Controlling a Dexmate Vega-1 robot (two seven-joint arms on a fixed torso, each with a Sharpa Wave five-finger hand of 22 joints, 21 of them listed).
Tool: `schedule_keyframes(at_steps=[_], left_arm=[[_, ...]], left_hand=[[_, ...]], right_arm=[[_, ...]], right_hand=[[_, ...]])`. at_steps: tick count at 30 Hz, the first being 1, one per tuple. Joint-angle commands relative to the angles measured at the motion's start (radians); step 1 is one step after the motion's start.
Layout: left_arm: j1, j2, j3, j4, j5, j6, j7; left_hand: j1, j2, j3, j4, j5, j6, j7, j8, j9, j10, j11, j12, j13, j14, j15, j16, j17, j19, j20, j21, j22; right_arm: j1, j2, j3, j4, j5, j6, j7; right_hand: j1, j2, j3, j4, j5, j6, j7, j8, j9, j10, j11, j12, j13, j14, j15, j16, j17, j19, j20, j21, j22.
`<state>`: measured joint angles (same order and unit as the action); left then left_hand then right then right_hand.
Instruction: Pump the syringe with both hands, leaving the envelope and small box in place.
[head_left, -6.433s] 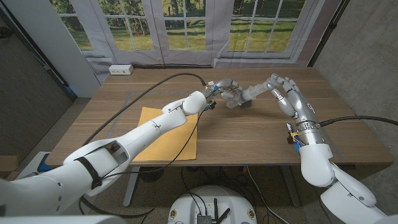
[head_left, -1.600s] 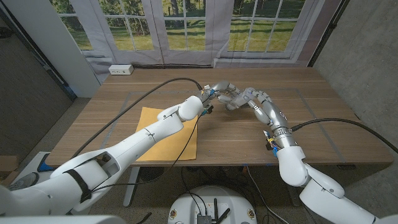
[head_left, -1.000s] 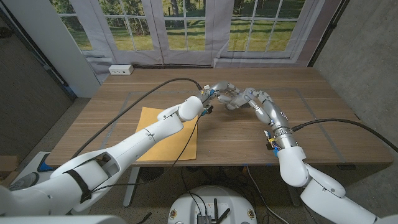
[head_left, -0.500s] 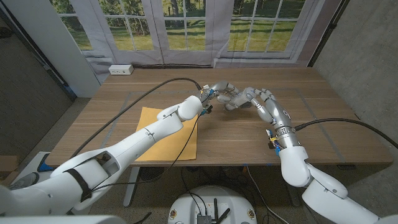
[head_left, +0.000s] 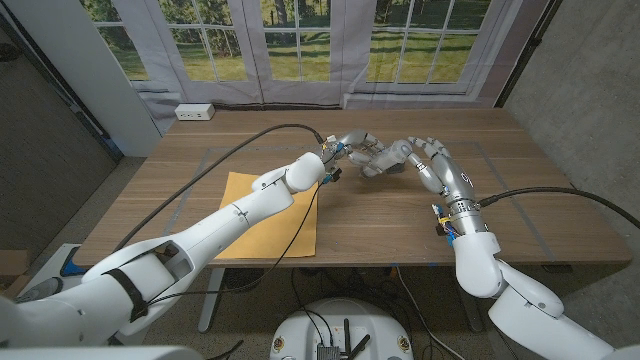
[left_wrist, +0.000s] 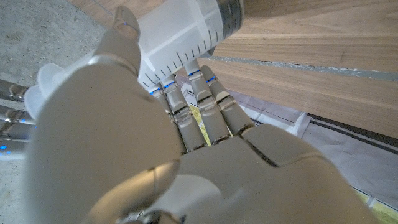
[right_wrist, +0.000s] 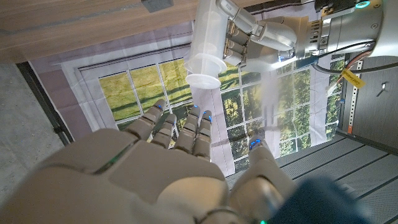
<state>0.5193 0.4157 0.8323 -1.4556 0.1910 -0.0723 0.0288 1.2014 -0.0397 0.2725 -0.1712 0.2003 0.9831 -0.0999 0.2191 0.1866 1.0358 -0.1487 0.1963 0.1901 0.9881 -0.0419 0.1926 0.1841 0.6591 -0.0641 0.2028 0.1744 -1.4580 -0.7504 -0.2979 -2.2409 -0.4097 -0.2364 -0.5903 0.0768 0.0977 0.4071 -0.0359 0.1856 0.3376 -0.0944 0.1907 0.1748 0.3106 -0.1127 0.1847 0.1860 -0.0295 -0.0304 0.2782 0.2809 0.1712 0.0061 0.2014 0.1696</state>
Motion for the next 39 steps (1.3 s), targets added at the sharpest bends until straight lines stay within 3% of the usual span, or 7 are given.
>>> schedule_keyframes(at_steps=[1,18,28,39], left_arm=[[0.004,0.026,-0.007,-0.035,0.006,0.018,-0.016],[0.002,0.079,-0.011,-0.136,0.05,0.118,-0.054],[-0.026,0.118,0.002,-0.18,0.121,0.157,-0.09],[-0.047,0.15,0.015,-0.22,0.2,0.177,-0.13]], left_hand=[[-0.01,0.147,0.012,0.005,0.004,0.048,-0.002,0.006,0.017,0.057,-0.057,0.001,0.008,0.115,-0.202,0.004,0.001,0.006,-0.137,0.005,0.005],[-0.011,0.148,0.015,0.004,0.004,0.039,0.001,0.003,0.018,0.049,-0.057,-0.001,0.008,0.11,-0.202,0.001,0.001,0.005,-0.137,0.004,0.005],[-0.012,0.149,0.016,0.004,0.004,0.038,0.003,0.003,0.018,0.047,-0.056,-0.002,0.008,0.11,-0.202,0.001,0.001,0.005,-0.136,0.004,0.005],[-0.011,0.148,0.017,0.003,0.005,0.035,0.001,0.002,0.019,0.044,-0.057,-0.003,0.008,0.106,-0.202,0.0,0.0,0.005,-0.137,0.004,0.005]], right_arm=[[0.001,0.003,0.027,0.001,0.015,0.008,0.004],[0.007,0.014,0.083,0.034,0.119,0.065,0.041],[0.019,0.023,0.095,0.071,0.141,0.111,0.03],[0.034,0.052,0.105,0.11,0.189,0.179,0.019]], right_hand=[[-0.004,0.048,0.01,-0.002,-0.002,-0.008,-0.014,-0.005,0.004,-0.015,-0.003,-0.005,0.002,0.005,-0.034,0.006,0.004,0.011,0.0,0.002,0.003],[-0.008,0.043,0.009,-0.003,-0.003,-0.053,-0.031,-0.015,0.004,-0.062,0.007,-0.009,0.003,0.026,-0.018,0.015,0.005,0.025,0.008,0.002,0.002],[-0.017,0.039,0.005,0.001,-0.002,-0.066,-0.025,-0.01,0.004,-0.07,0.017,0.0,0.002,0.051,-0.024,0.022,0.005,0.071,-0.023,0.014,0.002],[-0.016,0.04,0.006,0.001,-0.001,-0.07,-0.02,-0.009,0.004,-0.066,0.026,0.004,0.002,0.053,-0.029,0.022,0.005,0.074,-0.025,0.01,0.001]])
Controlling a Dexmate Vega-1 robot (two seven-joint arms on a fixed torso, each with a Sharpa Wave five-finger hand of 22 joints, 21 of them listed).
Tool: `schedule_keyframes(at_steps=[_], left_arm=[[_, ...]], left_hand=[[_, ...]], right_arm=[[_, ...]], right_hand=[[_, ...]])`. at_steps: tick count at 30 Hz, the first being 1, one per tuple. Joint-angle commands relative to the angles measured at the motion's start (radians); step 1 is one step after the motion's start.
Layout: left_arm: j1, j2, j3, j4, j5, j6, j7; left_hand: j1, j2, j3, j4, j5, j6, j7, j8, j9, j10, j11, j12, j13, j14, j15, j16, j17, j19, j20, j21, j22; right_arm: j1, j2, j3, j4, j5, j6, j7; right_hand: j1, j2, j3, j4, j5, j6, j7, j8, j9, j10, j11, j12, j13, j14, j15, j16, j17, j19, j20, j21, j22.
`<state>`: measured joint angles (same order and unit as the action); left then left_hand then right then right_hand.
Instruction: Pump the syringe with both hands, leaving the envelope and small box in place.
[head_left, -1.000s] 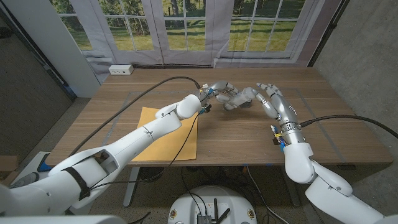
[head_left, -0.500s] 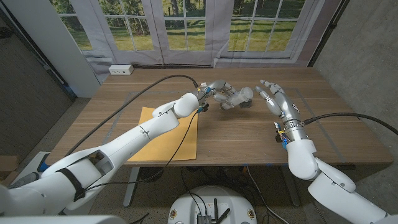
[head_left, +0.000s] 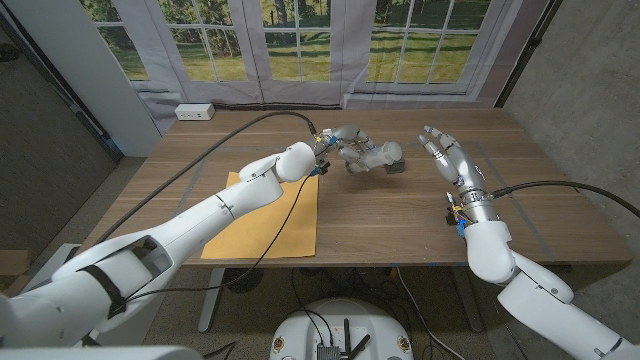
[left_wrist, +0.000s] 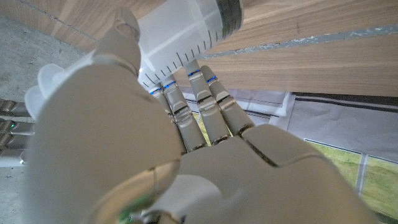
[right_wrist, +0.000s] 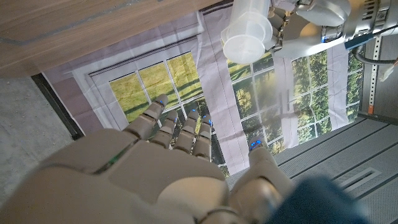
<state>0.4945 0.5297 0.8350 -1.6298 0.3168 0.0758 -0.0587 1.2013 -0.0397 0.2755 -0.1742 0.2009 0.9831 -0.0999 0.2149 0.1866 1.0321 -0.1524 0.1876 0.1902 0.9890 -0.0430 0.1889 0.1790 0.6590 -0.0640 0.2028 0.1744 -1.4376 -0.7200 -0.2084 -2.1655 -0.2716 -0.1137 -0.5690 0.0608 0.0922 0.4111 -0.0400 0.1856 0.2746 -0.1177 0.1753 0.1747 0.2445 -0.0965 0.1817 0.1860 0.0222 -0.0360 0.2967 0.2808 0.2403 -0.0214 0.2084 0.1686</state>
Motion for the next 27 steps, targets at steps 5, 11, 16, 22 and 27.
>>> schedule_keyframes(at_steps=[5,11,16,22,27], left_arm=[[-0.031,0.05,0.016,-0.068,0.107,0.037,-0.07],[-0.048,0.067,0.025,-0.088,0.134,0.043,-0.13],[-0.06,0.078,0.046,-0.103,0.203,0.052,-0.158],[-0.06,0.083,0.046,-0.102,0.238,0.025,-0.16],[-0.066,0.092,0.056,-0.108,0.296,0.012,-0.171]], left_hand=[[-0.011,0.148,0.014,0.005,0.004,0.032,0.002,0.005,0.019,0.045,-0.053,0.006,0.007,0.102,-0.201,0.003,0.005,0.003,-0.137,0.003,0.005],[-0.012,0.147,0.015,0.005,0.005,0.026,0.0,0.003,0.019,0.04,-0.053,0.004,0.007,0.097,-0.201,0.001,0.005,0.001,-0.137,0.002,0.005],[-0.012,0.146,0.017,0.005,0.005,0.017,-0.009,0.001,0.019,0.032,-0.053,0.002,0.007,0.084,-0.201,-0.003,0.004,-0.01,-0.139,-0.002,0.004],[-0.012,0.145,0.018,0.004,0.005,0.015,-0.01,0.0,0.02,0.026,-0.053,0.001,0.007,0.075,-0.2,-0.005,0.003,-0.015,-0.138,-0.004,0.004],[-0.012,0.146,0.019,0.005,0.006,0.013,-0.011,0.001,0.02,0.022,-0.053,0.001,0.006,0.071,-0.201,-0.005,0.003,-0.017,-0.138,-0.004,0.004]], right_arm=[[0.024,0.014,0.019,0.033,0.063,0.031,0.024],[0.041,0.009,0.019,0.051,0.071,0.036,0.034],[0.058,0.014,0.016,0.083,0.09,0.064,0.033],[0.074,0.028,0.024,0.119,0.146,0.101,0.042],[0.093,0.05,0.027,0.17,0.206,0.167,0.048]], right_hand=[[-0.001,0.045,0.002,0.005,0.0,-0.025,-0.001,0.002,0.003,-0.011,0.013,0.005,0.002,-0.007,-0.019,-0.001,0.004,0.002,0.002,-0.001,0.002],[-0.003,0.044,0.001,0.006,-0.001,-0.033,0.002,0.001,0.003,-0.012,0.014,0.005,0.002,-0.008,-0.019,-0.002,0.004,-0.001,0.0,-0.004,0.002],[-0.002,0.045,0.001,0.005,0.0,-0.034,0.006,0.003,0.003,-0.013,0.015,0.006,0.002,-0.008,-0.021,-0.003,0.004,-0.003,0.001,-0.006,0.002],[-0.002,0.045,0.001,0.005,0.0,-0.034,0.012,0.005,0.003,-0.014,0.016,0.007,0.002,-0.008,-0.019,-0.004,0.003,-0.002,0.0,-0.007,0.002],[-0.003,0.045,0.001,0.006,0.0,-0.039,0.012,0.004,0.003,-0.014,0.018,0.008,0.001,-0.011,-0.021,-0.005,0.003,-0.003,-0.003,-0.008,0.001]])
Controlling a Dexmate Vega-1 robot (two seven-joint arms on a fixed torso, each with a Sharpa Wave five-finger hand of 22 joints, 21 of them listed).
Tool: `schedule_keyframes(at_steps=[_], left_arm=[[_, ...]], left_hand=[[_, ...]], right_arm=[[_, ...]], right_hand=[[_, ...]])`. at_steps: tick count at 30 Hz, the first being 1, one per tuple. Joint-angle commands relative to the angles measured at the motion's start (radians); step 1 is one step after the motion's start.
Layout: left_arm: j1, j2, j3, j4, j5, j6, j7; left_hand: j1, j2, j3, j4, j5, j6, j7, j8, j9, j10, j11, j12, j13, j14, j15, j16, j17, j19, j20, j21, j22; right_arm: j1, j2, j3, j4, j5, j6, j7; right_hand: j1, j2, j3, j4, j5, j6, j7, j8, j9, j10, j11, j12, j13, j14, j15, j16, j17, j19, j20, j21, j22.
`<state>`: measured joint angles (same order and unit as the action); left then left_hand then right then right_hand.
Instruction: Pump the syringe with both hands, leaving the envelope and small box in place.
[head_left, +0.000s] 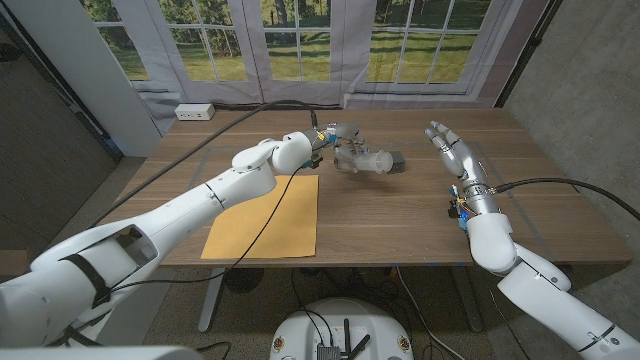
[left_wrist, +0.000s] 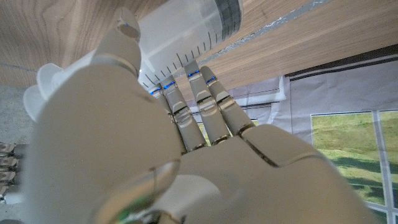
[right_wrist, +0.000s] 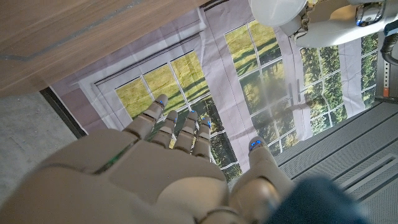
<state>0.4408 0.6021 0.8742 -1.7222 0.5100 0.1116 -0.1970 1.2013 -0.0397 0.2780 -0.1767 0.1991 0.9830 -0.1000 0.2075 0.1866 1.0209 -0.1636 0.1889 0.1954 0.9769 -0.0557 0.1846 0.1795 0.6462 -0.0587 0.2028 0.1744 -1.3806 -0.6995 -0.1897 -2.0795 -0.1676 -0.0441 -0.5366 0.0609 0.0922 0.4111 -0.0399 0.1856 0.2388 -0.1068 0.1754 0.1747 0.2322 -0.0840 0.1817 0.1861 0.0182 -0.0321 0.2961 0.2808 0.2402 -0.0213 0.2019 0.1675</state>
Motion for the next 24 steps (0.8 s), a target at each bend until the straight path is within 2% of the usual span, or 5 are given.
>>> schedule_keyframes(at_steps=[1,5,9,20,24], left_arm=[[-0.013,0.021,0.017,-0.017,0.113,-0.025,-0.035],[-0.011,0.02,0.018,-0.021,0.151,-0.019,-0.041],[-0.014,0.023,0.023,-0.019,0.189,-0.034,-0.039],[-0.046,0.022,0.056,0.014,0.278,-0.123,-0.087],[-0.048,0.015,0.057,0.03,0.304,-0.14,-0.079]], left_hand=[[-0.012,0.146,0.017,0.007,0.007,0.013,-0.01,0.008,0.02,0.033,-0.042,-0.001,0.001,0.083,-0.188,-0.001,0.003,-0.005,-0.143,-0.004,0.004],[-0.013,0.146,0.018,0.007,0.007,0.01,-0.011,0.007,0.02,0.032,-0.043,0.0,0.001,0.079,-0.188,-0.001,0.003,-0.006,-0.143,-0.004,0.004],[-0.013,0.148,0.019,0.008,0.007,0.009,-0.01,0.008,0.02,0.03,-0.043,0.0,0.001,0.079,-0.188,0.001,0.004,-0.008,-0.143,-0.004,0.004],[-0.013,0.151,0.021,0.009,0.008,0.007,-0.01,0.008,0.02,0.027,-0.043,0.001,0.001,0.077,-0.188,0.003,0.004,-0.01,-0.143,-0.004,0.004],[-0.013,0.151,0.022,0.008,0.007,0.004,-0.014,0.007,0.02,0.025,-0.043,0.0,0.001,0.075,-0.188,0.002,0.004,-0.012,-0.143,-0.005,0.004]], right_arm=[[0.039,0.034,0.009,0.095,0.113,0.112,0.016],[0.049,0.045,0.016,0.132,0.168,0.169,0.034],[0.058,0.048,0.02,0.152,0.207,0.197,0.054],[0.089,0.045,0.014,0.192,0.262,0.223,0.09],[0.101,0.047,0.007,0.211,0.279,0.233,0.101]], right_hand=[[-0.003,0.045,0.0,0.006,0.0,-0.003,0.001,0.005,0.003,-0.003,0.006,0.007,0.001,-0.009,-0.029,-0.006,0.003,-0.003,-0.007,-0.002,0.002],[-0.005,0.044,-0.001,0.006,0.0,-0.008,0.005,0.005,0.003,-0.011,0.01,0.006,0.001,-0.013,-0.038,-0.009,0.003,0.002,-0.029,-0.002,0.002],[-0.006,0.043,-0.002,0.007,0.001,-0.016,0.011,0.003,0.003,-0.02,0.013,0.004,0.001,-0.014,-0.045,-0.01,0.003,0.009,-0.038,-0.001,0.002],[-0.016,0.041,-0.006,0.014,0.001,-0.027,0.017,0.003,0.002,-0.029,0.017,0.003,0.0,-0.01,-0.043,-0.01,0.004,0.014,-0.04,-0.002,0.001],[-0.018,0.041,-0.007,0.016,0.001,-0.028,0.019,0.004,0.002,-0.03,0.017,0.004,0.0,-0.009,-0.042,-0.01,0.004,0.015,-0.04,-0.003,0.001]])
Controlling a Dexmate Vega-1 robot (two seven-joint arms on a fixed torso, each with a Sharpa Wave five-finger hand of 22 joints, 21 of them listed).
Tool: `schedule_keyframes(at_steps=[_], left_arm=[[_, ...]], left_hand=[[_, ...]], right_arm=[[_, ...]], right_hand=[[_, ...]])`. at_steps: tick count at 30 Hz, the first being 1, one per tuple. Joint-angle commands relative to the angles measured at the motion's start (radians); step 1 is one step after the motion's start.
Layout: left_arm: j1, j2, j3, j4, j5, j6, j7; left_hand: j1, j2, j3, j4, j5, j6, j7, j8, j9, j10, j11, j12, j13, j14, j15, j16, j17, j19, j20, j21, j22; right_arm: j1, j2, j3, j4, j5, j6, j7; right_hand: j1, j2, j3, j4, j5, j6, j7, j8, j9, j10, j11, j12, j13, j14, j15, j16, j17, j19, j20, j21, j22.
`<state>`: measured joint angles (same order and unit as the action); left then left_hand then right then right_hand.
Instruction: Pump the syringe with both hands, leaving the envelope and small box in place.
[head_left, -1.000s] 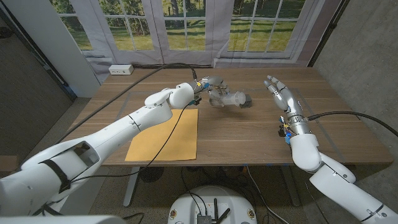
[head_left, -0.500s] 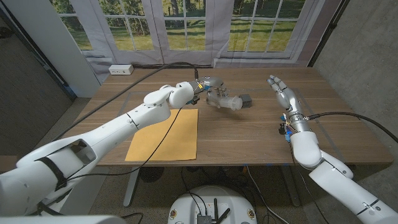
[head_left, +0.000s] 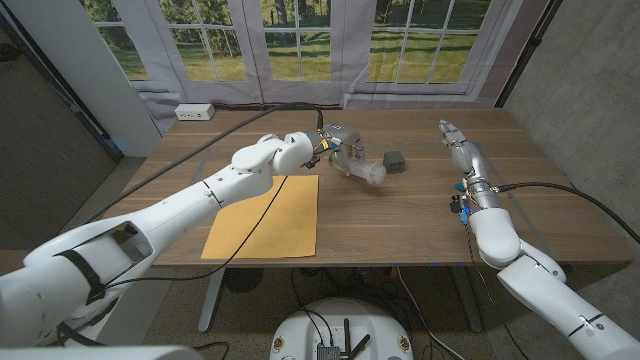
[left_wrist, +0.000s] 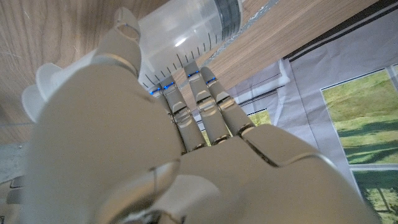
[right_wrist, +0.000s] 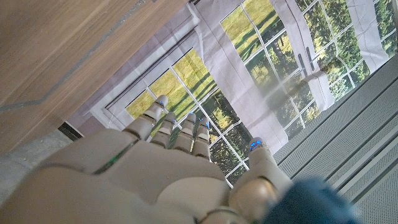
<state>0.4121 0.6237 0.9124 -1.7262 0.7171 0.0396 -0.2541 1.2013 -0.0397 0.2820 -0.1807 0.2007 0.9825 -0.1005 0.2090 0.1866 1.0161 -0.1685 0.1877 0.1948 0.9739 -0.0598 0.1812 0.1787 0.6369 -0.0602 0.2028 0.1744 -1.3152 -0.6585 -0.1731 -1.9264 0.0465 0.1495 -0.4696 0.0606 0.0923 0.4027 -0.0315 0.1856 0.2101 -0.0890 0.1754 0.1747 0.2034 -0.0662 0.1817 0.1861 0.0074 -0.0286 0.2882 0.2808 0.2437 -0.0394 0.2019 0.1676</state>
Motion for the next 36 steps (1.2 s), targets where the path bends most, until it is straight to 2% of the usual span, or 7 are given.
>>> schedule_keyframes(at_steps=[1,21,36], left_arm=[[-0.021,-0.007,0.021,0.038,0.108,-0.071,-0.021],[-0.018,-0.042,0.059,0.128,0.261,-0.113,0.123],[-0.014,-0.061,0.081,0.185,0.288,-0.123,0.182]], left_hand=[[-0.013,0.151,0.018,0.012,0.006,0.005,-0.013,0.006,0.02,0.029,-0.038,0.001,0.001,0.077,-0.184,0.006,0.005,-0.004,-0.141,-0.005,0.004],[-0.019,0.148,0.03,0.013,0.006,-0.024,-0.024,0.001,0.019,-0.008,-0.04,-0.003,-0.001,0.023,-0.182,-0.004,0.0,-0.052,-0.141,-0.017,0.0],[-0.034,0.141,0.037,0.015,0.006,-0.041,-0.037,-0.001,0.017,-0.032,-0.041,-0.005,-0.003,-0.011,-0.181,-0.006,-0.003,-0.065,-0.139,-0.014,0.0]], right_arm=[[0.039,0.008,-0.011,0.064,0.073,0.046,0.038],[0.065,0.009,-0.026,0.103,0.141,0.063,0.065],[0.073,0.004,-0.035,0.116,0.164,0.06,0.065]], right_hand=[[-0.019,0.04,0.002,0.009,0.001,0.001,0.003,0.004,0.002,-0.001,0.0,0.004,0.0,0.002,-0.046,-0.002,0.004,0.011,-0.022,-0.003,0.001],[-0.026,0.037,-0.002,0.016,0.003,-0.006,0.007,0.006,0.002,-0.006,0.004,0.006,-0.001,0.004,-0.04,-0.005,0.004,0.013,-0.019,-0.006,0.0],[-0.03,0.035,-0.006,0.021,0.003,-0.012,0.01,0.006,0.002,-0.01,0.008,0.006,-0.002,0.005,-0.038,-0.007,0.005,0.015,-0.017,-0.007,0.0]])
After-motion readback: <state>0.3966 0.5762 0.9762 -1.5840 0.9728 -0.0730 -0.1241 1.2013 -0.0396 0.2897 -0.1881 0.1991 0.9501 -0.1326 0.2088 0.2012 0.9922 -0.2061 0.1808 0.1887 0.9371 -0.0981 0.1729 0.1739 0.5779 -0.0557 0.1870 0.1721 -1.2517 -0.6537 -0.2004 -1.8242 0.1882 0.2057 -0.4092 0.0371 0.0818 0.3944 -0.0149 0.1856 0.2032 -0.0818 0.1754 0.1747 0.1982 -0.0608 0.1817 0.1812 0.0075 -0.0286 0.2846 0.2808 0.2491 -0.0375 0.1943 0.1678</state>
